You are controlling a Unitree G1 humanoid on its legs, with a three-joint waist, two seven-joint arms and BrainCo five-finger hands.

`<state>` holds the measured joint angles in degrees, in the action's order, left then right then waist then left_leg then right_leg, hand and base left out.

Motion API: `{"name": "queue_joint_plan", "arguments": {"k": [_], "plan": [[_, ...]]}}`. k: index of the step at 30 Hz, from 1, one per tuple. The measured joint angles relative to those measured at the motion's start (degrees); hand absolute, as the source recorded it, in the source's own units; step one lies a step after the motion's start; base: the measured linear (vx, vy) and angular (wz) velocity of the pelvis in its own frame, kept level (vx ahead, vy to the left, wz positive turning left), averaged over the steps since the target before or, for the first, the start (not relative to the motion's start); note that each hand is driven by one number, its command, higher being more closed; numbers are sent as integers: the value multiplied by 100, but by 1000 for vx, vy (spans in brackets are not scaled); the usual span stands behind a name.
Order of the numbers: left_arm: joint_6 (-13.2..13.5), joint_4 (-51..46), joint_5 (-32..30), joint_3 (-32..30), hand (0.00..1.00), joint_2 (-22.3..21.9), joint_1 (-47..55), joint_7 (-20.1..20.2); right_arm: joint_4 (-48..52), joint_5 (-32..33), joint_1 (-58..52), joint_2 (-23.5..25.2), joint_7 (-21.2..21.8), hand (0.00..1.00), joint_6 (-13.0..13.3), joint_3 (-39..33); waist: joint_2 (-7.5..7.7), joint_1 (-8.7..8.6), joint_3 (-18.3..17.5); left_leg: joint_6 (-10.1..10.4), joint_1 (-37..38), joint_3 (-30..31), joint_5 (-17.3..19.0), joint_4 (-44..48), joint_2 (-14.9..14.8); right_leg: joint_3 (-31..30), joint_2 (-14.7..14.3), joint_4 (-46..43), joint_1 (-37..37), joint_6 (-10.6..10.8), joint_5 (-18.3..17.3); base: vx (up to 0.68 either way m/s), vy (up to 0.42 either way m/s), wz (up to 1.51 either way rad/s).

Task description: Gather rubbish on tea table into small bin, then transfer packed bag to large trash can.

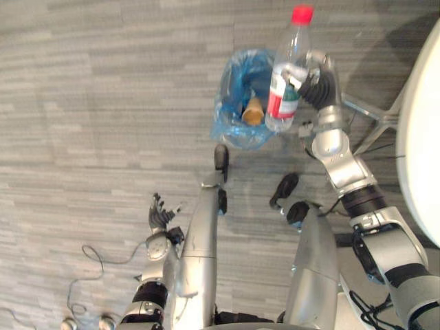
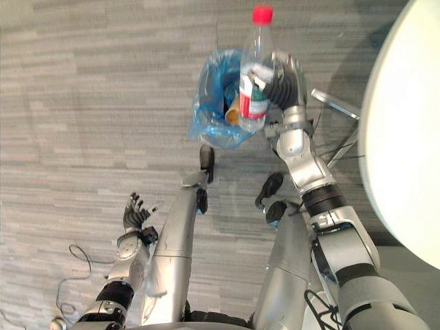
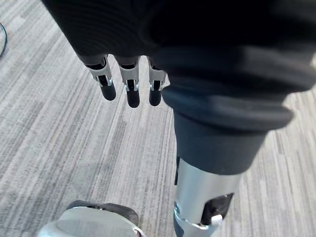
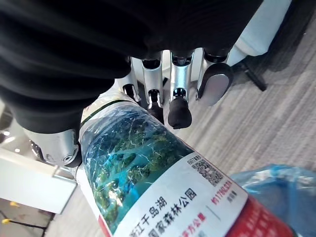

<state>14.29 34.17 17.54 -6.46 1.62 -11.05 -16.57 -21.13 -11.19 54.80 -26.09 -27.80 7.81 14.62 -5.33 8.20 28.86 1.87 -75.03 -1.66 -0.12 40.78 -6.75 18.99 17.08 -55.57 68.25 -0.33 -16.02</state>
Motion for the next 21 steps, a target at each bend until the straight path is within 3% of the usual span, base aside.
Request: {"name": "queue_joint_plan", "arguments": {"k": [1,2,14,17,21], "plan": [[-1,-55,0,-9,0,2,2,-3,0,5,67,-14,-41,100,-8,-6,1,56,0,-1,-105,-24,-1,58,-50,0,14,-74,103,-26,-17,-60,-35,6],[-1,-127,0,-29,0,4,24,-8,-1,7,157,8,-88,0,-36,-2,3,87,1,-1,-229,-25,-1,125,-74,9,22,-138,203,-17,-44,-60,-26,3],[13,-340,-13,4,0,169,33,-6,-227,147,383,325,-72,0,-82,248,83,18,24,-3,-637,-174,-2,335,-187,-24,94,-372,614,43,-90,-61,8,0],[13,-342,-16,12,0,213,35,-8,-296,-52,372,310,-53,0,-87,416,111,-36,12,-6,-638,-181,0,341,-202,-23,90,-374,614,43,-90,-69,11,-2],[17,-447,-34,92,0,383,79,-12,-397,-533,165,233,125,0,-79,887,269,-149,-22,-8,-632,-195,1,341,-233,-19,75,-374,612,43,-89,-62,8,-2]]}}
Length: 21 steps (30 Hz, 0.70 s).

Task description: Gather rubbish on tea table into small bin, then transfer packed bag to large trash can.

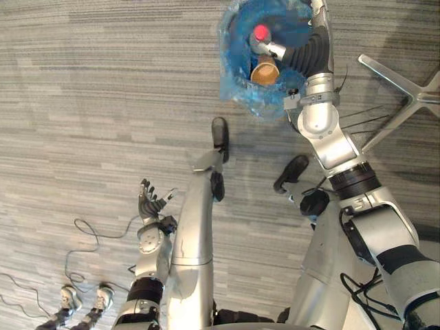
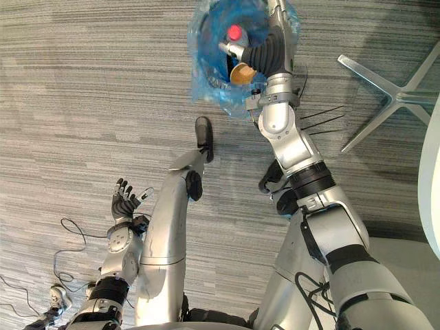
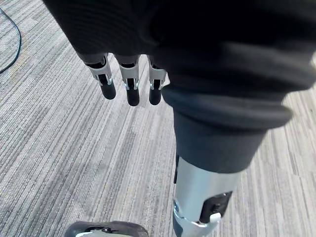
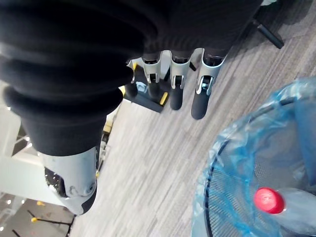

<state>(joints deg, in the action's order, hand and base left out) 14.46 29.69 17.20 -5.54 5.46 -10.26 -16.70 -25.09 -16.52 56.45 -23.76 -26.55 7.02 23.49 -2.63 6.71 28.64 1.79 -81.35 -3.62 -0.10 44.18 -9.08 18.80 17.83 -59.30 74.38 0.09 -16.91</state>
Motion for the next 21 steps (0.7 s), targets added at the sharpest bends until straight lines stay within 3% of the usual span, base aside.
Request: {"name": "queue_joint_plan", "arguments": {"k": [5,10,11,18,21], "plan": [[5,15,-16,1,0,54,0,-28,-716,-979,-190,-87,323,0,-86,595,126,-14,-63,0,9,-5,0,-10,3,8,2,26,-30,0,2,-61,11,1],[12,33,-48,20,0,68,-9,-75,-1444,-1413,-158,31,558,0,-136,1037,131,-13,-66,0,12,-48,-1,-79,1,42,29,67,-50,0,2,-55,10,6],[27,50,-47,36,0,79,-14,-75,-1665,-1550,-155,111,634,100,-153,1116,131,-13,-66,9,12,-67,-9,-124,-1,53,36,93,-49,0,2,-48,7,9],[54,160,-45,105,0,118,-73,-58,-2404,-1780,-95,448,913,100,-338,1355,153,7,-79,12,7,-99,-12,-161,5,72,64,91,-46,-19,-12,-49,5,4],[51,252,-41,110,0,185,-117,17,-2414,-1747,-123,506,968,100,-352,1347,263,4,-142,12,-16,-72,-12,-120,2,101,71,43,-42,-70,-54,-44,-6,3]]}}
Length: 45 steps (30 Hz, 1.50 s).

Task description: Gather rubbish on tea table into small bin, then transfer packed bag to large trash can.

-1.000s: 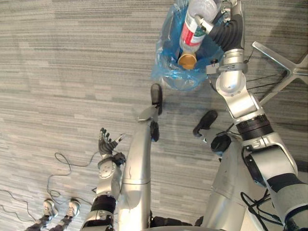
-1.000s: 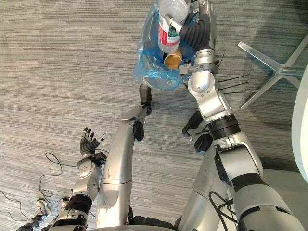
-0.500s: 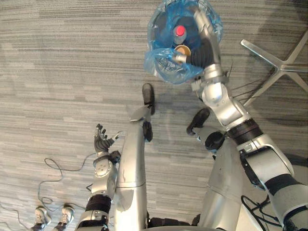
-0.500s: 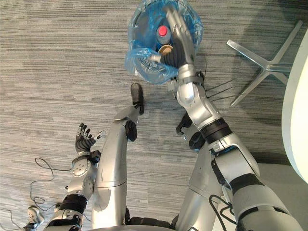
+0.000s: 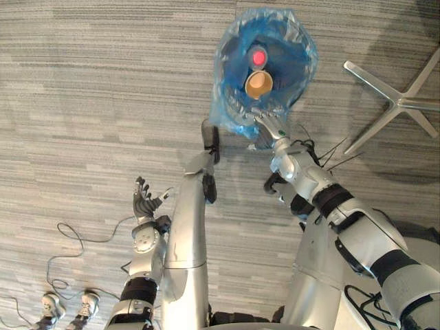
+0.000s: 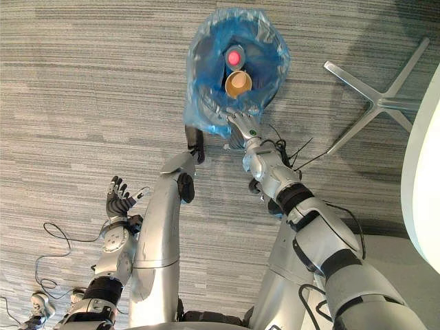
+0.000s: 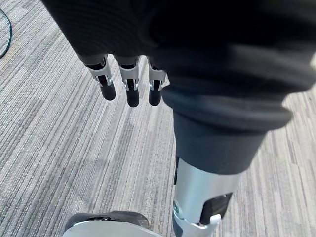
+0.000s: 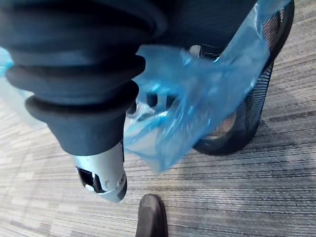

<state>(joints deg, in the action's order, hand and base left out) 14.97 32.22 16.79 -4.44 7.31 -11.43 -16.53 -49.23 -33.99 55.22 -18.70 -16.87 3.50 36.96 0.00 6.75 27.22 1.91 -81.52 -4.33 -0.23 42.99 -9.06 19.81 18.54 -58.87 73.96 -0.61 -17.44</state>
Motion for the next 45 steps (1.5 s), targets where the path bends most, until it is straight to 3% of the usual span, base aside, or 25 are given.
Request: {"name": "queue_joint_plan", "arguments": {"k": [3,10,14,17,20,22,24,27,33,37,41,42,43,45], "plan": [[-6,11,0,-12,0,35,-1,13,179,187,-160,12,34,100,4,-84,115,5,-67,0,-8,47,1,34,-2,38,-4,-31,-26,-26,-36,-46,-6,2],[-152,96,-84,-100,0,41,-7,-6,1655,688,-793,27,19,100,38,-582,149,-40,-87,-22,272,127,17,128,-12,92,-24,-63,-387,-29,-44,-73,1,1],[-265,109,-187,-81,0,61,28,22,2614,1095,-1542,256,-45,100,62,-966,153,-89,-89,14,1281,21,-7,-358,-3,224,-44,389,-1408,10,-7,-77,-25,15],[-347,112,-365,217,0,5,278,100,3069,1586,-2179,531,-28,100,140,-1010,261,-143,-151,29,2324,-268,-63,-898,-44,237,-91,972,-2360,68,137,-18,-72,0],[-349,195,-427,457,0,-23,407,238,3278,2048,-2815,726,91,100,257,-1076,293,-181,-170,139,3370,-407,-138,-1764,70,235,-265,1855,-3338,204,341,46,-17,7],[-353,332,-523,519,0,2,722,284,3280,2317,-3138,817,247,100,280,-1087,297,-178,-172,84,4097,-369,-396,-2125,132,212,-426,2417,-4115,298,581,121,-13,-8],[-395,386,-524,563,0,51,925,306,3448,2553,-3356,866,360,100,293,-1235,297,-265,-172,84,4585,-384,-397,-2439,210,205,-483,2819,-4621,357,698,131,12,3],[-405,382,-524,665,0,123,1296,400,3763,2786,-3522,867,509,100,396,-1313,306,-264,-178,97,5397,-569,-450,-2847,247,49,-622,3428,-5371,444,958,153,13,-17],[-445,-146,-765,861,0,106,1965,538,4423,2942,-4099,918,894,100,641,-1390,289,-281,-841,0,6478,-838,-515,-3545,333,-138,-767,4422,-6320,535,1272,132,10,-24],[-436,-614,-864,935,0,16,2302,545,4770,2935,-4077,918,971,100,709,-1372,271,-261,-1127,-83,6976,-910,-585,-3907,458,-553,-830,4684,-6564,562,1459,109,10,-51],[-433,-1129,-866,931,0,4,2329,623,5049,2920,-4027,863,957,100,742,-1378,255,-298,-1136,-153,6927,-840,-537,-3564,521,-712,-713,4292,-6413,583,1518,10,20,-24],[-383,-1305,-876,899,0,-21,2327,646,5062,2941,-3963,848,957,100,744,-1390,218,-275,-1134,-415,6942,-837,-342,-3507,420,-758,-744,3962,-6413,606,1279,-43,-1,26],[-345,-1347,-906,879,0,-34,2250,647,5076,2952,-3947,881,944,100,751,-1398,215,-319,-1110,-415,6891,-722,-343,-3376,437,-823,-734,3030,-6306,545,839,-42,-59,54],[-335,-1682,-906,849,0,-48,2343,641,5094,2975,-3893,869,957,100,756,-1390,220,-241,-1113,-420,6878,-396,-343,-3195,545,-957,-944,1870,-6551,657,326,-106,-127,91]]}}
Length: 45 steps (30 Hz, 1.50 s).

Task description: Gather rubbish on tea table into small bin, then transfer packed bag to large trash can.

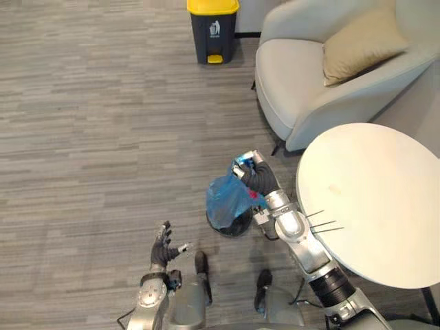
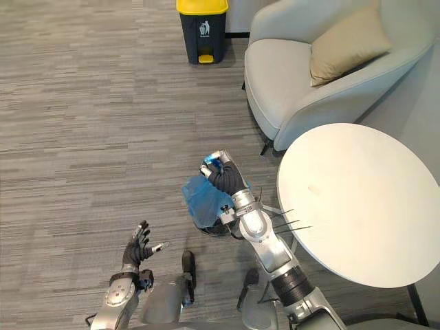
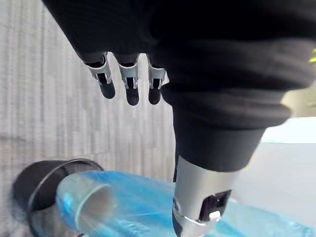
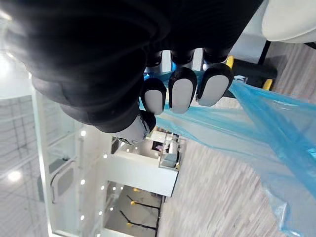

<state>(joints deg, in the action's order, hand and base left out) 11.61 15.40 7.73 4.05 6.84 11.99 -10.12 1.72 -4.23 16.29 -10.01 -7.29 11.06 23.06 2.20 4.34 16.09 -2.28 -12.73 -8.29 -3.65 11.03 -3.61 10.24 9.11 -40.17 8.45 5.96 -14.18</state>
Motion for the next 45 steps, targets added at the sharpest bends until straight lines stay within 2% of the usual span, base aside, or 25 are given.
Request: {"name": "queue_joint_plan", "arguments": {"k": [1,2,3,4,5,6,7,8,9,10,11,13,14,16,17,18,19,22,25,28,35,38,39,42,45], "plan": [[10,-312,0,-27,0,-41,160,-9,122,44,54,-6,-7,100,2,0,0,47,-1,16,-93,151,-15,58,80,14,-101,248,-236,-199,-271,-148,-149,73],[15,-455,6,-50,0,-79,238,-5,221,114,91,-35,-1,100,8,2,-25,117,-9,55,-159,196,-71,49,100,38,-140,482,-305,-275,-388,-190,-139,53],[25,-729,11,-107,0,-166,405,-4,384,245,241,-124,0,100,75,-1,-127,222,-82,107,-360,273,-319,-113,102,81,-287,1093,-372,-450,-569,-214,-112,28],[48,-870,12,-121,0,-363,484,-6,473,377,485,-319,-2,100,216,-15,-387,266,-131,207,-590,403,-625,-372,16,208,-475,1447,-287,-454,-575,-241,-100,39],[47,-912,22,-117,0,-460,511,-2,480,426,615,-434,-9,100,259,-29,-580,250,-138,298,-668,542,-749,-538,-54,315,-613,1513,-217,-499,-483,-291,-83,56],[42,-1013,62,-11,0,-524,555,10,454,529,824,-668,-6,100,259,-55,-790,243,-129,566,-646,700,-929,-932,-146,450,-714,1468,-109,-567,-431,-363,-116,79],[43,-1182,71,119,0,-528,573,14,420,613,973,-916,-7,100,240,-68,-871,240,-129,885,-541,665,-719,-1331,-141,674,-688,1400,-60,-649,-380,-361,-108,86],[43,-1246,75,177,0,-523,573,16,419,648,1031,-1053,-7,100,240,-72,-879,234,-127,1311,-545,592,-331,-1397,-141,791,-610,1459,-20,-706,-314,-348,-92,92],[69,-1454,73,241,0,-490,506,33,373,659,1230,-1209,8,100,239,-82,-752,194,-81,1128,-677,229,-189,-1134,-88,976,-373,1563,22,-822,-198,-184,-20,74],[109,-1510,69,267,0,-447,484,63,355,671,1317,-1249,11,100,227,-106,-701,159,-75,958,-719,85,-214,-875,-42,1040,-258,1592,32,-834,-148,-216,-49,81],[146,-1575,58,260,0,-360,454,145,356,776,1468,-1286,19,100,210,-138,-689,91,-99,730,-632,-181,-143,-220,0,1122,-69,1707,64,-848,6,-128,-41,50],[183,-1725,56,233,0,-318,465,141,354,861,1581,-1309,31,100,211,-135,-716,55,-116,522,-393,-279,106,386,-145,1149,-25,1809,66,-861,147,-181,9,23],[278,-1808,55,217,0,-310,398,140,333,902,1667,-1330,90,100,211,-131,-788,-7,-163,497,12,-283,426,700,-302,1186,-25,1911,59,-864,263,-158,64,14],[298,-1796,55,274,0,-304,191,140,286,947,1746,-1390,137,100,210,-113,-831,-79,-197,610,514,-309,587,262,-400,1289,-82,2165,33,-822,490,-111,71,24],[298,-1797,56,318,0,-308,123,140,263,951,1760,-1423,144,100,210,-113,-866,-82,-220,672,672,-303,548,-36,-442,1340,-141,2299,6,-800,587,-92,82,30],[297,-1794,48,397,0,-306,-53,139,149,1021,1816,-1437,177,100,197,-117,-901,-115,-246,842,905,-257,434,-640,-452,1455,-230,2513,-60,-756,747,-89,117,38],[296,-1718,47,492,0,-252,-249,138,82,1058,1825,-1404,215,100,153,-132,-831,-148,-270,879,1027,-215,289,-949,-430,1542,-212,2632,-96,-704,869,-75,132,40],[255,-1532,-198,559,0,-122,-333,101,75,1067,1872,-1152,264,100,83,46,-662,-167,-428,781,1098,-165,170,-1107,-291,1552,-211,3154,-333,-559,1235,-56,156,14],[152,-1259,-436,633,0,-104,-309,-9,75,1107,2187,-835,387,100,85,400,-607,-150,-636,756,1163,-226,165,-1141,-181,1486,-226,3630,-542,-461,1551,-45,115,-7],[61,-973,-625,819,0,-104,-413,5,80,1288,2478,-495,510,100,92,755,-596,-144,-771,627,1293,-297,79,-1312,-104,1425,-259,3943,-687,-426,1763,-41,70,-11],[-15,-347,-890,1413,0,-167,-959,122,81,1620,2741,182,763,100,88,1656,-566,-135,-1007,599,1527,-409,-63,-1640,-100,1271,-361,4194,-799,-452,1926,-27,23,-13],[-14,-345,-1082,1441,0,-278,-1163,1,82,1835,2742,499,768,100,85,2062,-538,-76,-1123,600,1556,-464,-63,-1640,-130,1210,-417,4312,-837,-487,1996,3,-2,-12],[-14,-343,-1141,1443,100,-321,-1213,-85,82,1936,2742,592,804,100,85,2197,-526,-54,-1161,604,1554,-477,-66,-1641,-131,1194,-433,4346,-842,-494,2011,17,-1,-9],[-12,-318,-1272,1431,100,-359,-1401,-434,82,2220,2741,812,886,100,79,2521,-507,-33,-1184,621,1601,-475,-77,-1644,-136,1191,-475,4357,-895,-496,2012,3,0,-1],[-17,-234,-1289,1431,100,-379,-1556,-664,81,2446,2711,915,888,100,-32,2701,-492,-44,-1225,621,1650,-477,-77,-1650,-135,1180,-476,4361,-939,-496,2013,0,0,0]]}}
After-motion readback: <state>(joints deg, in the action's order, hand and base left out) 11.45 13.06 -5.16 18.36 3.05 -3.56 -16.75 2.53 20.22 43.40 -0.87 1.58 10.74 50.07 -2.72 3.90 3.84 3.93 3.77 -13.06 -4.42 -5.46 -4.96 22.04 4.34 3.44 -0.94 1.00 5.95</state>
